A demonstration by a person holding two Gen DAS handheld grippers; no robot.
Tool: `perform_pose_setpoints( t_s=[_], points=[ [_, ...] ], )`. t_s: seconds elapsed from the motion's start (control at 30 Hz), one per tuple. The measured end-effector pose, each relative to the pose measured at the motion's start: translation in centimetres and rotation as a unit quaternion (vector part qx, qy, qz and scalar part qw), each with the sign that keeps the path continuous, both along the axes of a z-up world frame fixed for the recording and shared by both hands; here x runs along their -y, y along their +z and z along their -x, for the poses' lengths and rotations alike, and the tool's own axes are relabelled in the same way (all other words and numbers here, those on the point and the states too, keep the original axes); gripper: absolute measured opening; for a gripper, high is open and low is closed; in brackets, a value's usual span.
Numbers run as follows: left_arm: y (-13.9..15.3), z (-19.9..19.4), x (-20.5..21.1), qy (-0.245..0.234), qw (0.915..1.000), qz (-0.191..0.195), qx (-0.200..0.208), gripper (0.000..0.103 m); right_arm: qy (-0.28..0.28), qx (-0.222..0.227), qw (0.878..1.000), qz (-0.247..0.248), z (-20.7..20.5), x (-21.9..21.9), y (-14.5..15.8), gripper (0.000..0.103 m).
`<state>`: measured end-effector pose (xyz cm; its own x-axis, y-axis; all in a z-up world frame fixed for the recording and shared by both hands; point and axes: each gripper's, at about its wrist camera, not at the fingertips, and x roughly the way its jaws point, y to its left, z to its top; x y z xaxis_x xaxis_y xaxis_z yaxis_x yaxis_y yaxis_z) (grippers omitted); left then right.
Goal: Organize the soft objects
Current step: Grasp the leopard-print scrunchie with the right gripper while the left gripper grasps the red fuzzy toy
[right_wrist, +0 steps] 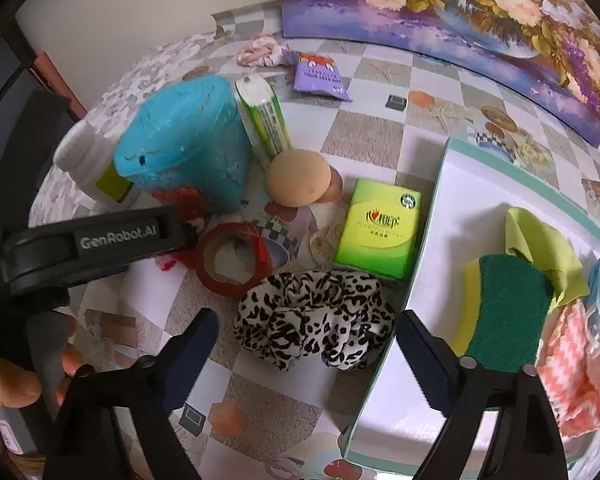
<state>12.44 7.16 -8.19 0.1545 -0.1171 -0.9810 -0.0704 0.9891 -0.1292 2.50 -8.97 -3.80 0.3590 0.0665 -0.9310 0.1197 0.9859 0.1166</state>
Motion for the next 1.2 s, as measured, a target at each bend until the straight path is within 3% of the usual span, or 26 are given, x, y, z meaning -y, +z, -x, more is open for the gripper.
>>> perform_pose_setpoints(
  t_s=[0.23,0.33,0.47,0.8,1.07,1.2],
  points=[
    [-0.1,-0.1,0.1,-0.001,1.0,0.003,0.002,0.079,0.023,0.003,1.0,0.002,-0.1,-0.9,0.1,0.078],
    [-0.2,-0.3,0.2,-0.002,1.0,0.0,0.003,0.077,0.036,-0.002,0.999,0.006,-0.2,-1.4,-0.3,0.068],
    [-0.2,0.0,0.7,-0.007,0.9999,-0.007,0.006,0.074,0.039,-0.014,0.999,0.02,-0.4,-1.4,-0.9,0.068],
    [0.2,-0.3,1.9,-0.027,0.9991,-0.028,0.017,0.049,0.039,-0.031,0.998,0.032,-0.6,-1.1,-1.9,0.057],
    [0.1,-0.1,3.5,-0.049,0.9967,-0.059,0.027,0.048,0.035,-0.032,0.998,0.04,-0.4,-1.2,-2.4,0.053],
    [0.1,0.0,4.1,-0.052,0.9963,-0.063,0.028,0.044,0.031,-0.033,0.998,0.044,-0.3,-1.3,-2.4,0.045]
  ],
)
